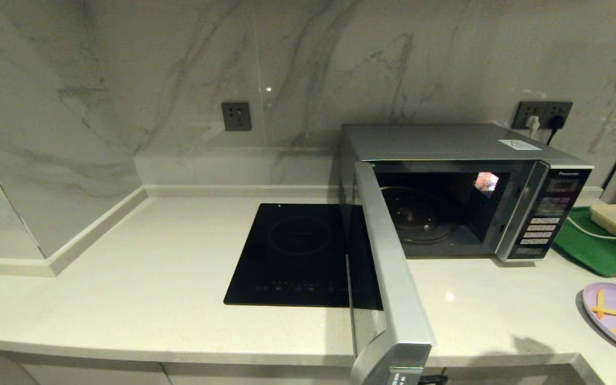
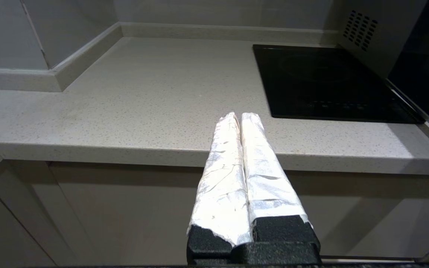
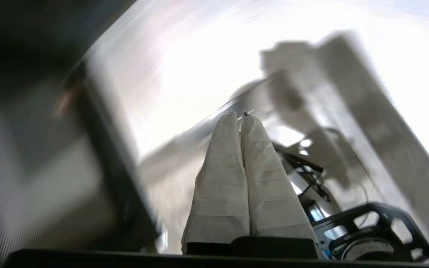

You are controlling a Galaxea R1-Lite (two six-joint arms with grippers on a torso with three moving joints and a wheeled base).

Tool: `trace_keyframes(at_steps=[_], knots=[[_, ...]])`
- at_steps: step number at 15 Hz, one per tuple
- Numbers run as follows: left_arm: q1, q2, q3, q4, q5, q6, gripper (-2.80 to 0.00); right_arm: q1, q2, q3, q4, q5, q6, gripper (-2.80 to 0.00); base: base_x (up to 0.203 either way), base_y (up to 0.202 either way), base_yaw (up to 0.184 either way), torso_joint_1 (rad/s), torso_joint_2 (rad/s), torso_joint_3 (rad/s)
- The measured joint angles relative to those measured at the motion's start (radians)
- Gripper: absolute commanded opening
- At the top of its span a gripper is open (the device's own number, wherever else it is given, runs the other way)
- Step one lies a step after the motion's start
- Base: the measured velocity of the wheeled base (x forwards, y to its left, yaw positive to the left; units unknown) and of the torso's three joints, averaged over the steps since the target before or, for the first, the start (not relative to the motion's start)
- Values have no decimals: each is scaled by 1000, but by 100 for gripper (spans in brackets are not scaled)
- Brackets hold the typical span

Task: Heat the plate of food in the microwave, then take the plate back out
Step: Put the plate in the microwave oven

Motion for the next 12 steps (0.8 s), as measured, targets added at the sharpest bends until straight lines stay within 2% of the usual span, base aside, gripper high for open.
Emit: trace_keyframes(at_steps=[1, 3, 4, 9, 12], knots=[[0, 0, 0, 0, 0, 0, -280, -50, 17, 19, 0, -46, 55, -280, 0, 0, 0, 0, 0, 0], [0, 0, 0, 0, 0, 0, -280, -166, 60, 39, -3, -72, 108, -280, 0, 0, 0, 0, 0, 0], [0, 0, 0, 0, 0, 0, -280, -227, 85, 43, -7, -75, 114, 0, 0, 0, 0, 0, 0, 0], [0, 0, 0, 0, 0, 0, -280, -516, 227, 47, -109, -53, 96, 0, 0, 0, 0, 0, 0, 0], [0, 0, 0, 0, 0, 0, -280, -699, 317, 43, -170, 53, 46, 0, 0, 0, 0, 0, 0, 0]])
